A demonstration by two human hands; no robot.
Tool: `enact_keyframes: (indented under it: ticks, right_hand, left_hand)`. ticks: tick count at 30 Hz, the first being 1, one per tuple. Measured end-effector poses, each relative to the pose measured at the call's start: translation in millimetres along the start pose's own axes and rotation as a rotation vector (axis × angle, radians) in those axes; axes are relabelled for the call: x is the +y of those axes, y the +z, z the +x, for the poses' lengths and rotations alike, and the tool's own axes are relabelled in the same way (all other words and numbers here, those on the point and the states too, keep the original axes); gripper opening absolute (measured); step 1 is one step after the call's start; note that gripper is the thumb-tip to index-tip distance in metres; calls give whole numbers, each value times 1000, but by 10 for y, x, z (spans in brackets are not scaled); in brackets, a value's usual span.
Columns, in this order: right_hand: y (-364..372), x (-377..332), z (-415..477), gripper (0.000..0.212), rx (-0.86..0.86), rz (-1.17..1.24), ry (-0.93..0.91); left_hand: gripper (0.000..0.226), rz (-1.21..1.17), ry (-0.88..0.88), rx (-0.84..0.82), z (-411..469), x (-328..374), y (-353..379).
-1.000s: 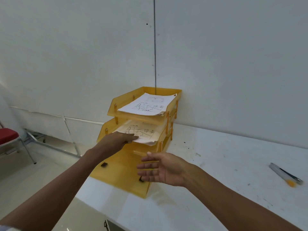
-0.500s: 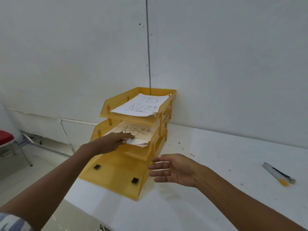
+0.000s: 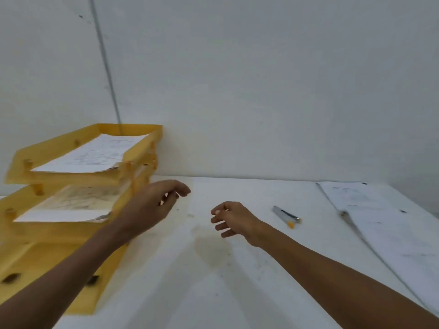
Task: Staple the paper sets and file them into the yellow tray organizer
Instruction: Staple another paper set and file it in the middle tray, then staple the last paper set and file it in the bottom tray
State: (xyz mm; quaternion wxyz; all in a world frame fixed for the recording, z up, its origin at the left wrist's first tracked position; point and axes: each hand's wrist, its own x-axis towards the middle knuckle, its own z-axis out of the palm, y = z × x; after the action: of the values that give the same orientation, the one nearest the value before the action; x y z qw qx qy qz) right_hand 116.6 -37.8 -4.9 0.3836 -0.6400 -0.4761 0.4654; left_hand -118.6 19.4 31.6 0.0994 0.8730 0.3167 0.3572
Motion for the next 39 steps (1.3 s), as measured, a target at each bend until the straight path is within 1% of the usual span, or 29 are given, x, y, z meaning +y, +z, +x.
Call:
enact_keyframes:
  ticks: [2, 7, 11, 15, 18, 20, 21, 22, 23, 24, 25, 26, 28, 30, 31, 35, 39]
  right_hand:
    - [-337, 142, -27, 23, 102, -37, 19]
    - [-1345, 546, -171, 18, 391, -130, 35]
    - [-2074, 885, -403, 23, 617, -308, 60]
    - [-2620, 1213, -649, 22, 754, -596, 125]
    - [-2976, 1478, -802, 30, 792, -854, 282]
    - [-3195, 1646, -900, 43, 774, -926, 415]
    - [-3287, 1723, -938, 52, 759, -934, 479]
    - [-3373, 1798, -959, 60, 749, -934, 533]
    - [-3445, 1867, -978, 69, 751, -934, 579]
    - [-3508, 1932, -993, 75, 767, -940, 615]
    - [-3569, 2001, -1007, 80, 796, -951, 644]
    - [-3612, 2051, -1022, 83, 839, -963, 661]
    - [-3655, 2113, -1055, 83, 924, -946, 674]
    - [-3683, 2134, -1068, 78, 975, -931, 649]
    - [-3694, 2130, -1070, 75, 987, -932, 631]
    - [-3853, 2118, -1095, 65, 983, -911, 631]
    - [-4000, 2077, -1150, 77, 913, -836, 685]
  left_hand:
    - [33, -70, -45, -65, 153, 172, 437]
    - [33, -271, -73, -233, 419, 735, 1560]
    - [33, -430, -121, -343, 588, 1283, 2320]
    - [27, -567, -286, -422, 777, 1744, 2898]
    - [25, -583, -372, -461, 929, 2037, 3270]
    - [31, -564, -423, -514, 1019, 2217, 3472]
    - [32, -591, -467, -535, 1053, 2303, 3545]
    - [26, -649, -527, -542, 1078, 2390, 3588]
    - [11, -701, -581, -547, 1103, 2478, 3617]
    - [10, -737, -626, -532, 1135, 2554, 3647]
    - [22, -765, -668, -508, 1172, 2614, 3707]
    - [30, -789, -693, -498, 1197, 2660, 3744]
    - [33, -783, -701, -499, 1230, 2745, 3777]
    - [23, -780, -691, -505, 1250, 2809, 3807]
    - [18, -792, -700, -506, 1255, 2817, 3825]
    - [17, -834, -747, -487, 1269, 2862, 3894]
    - [35, -804, -789, -503, 1262, 2947, 3888]
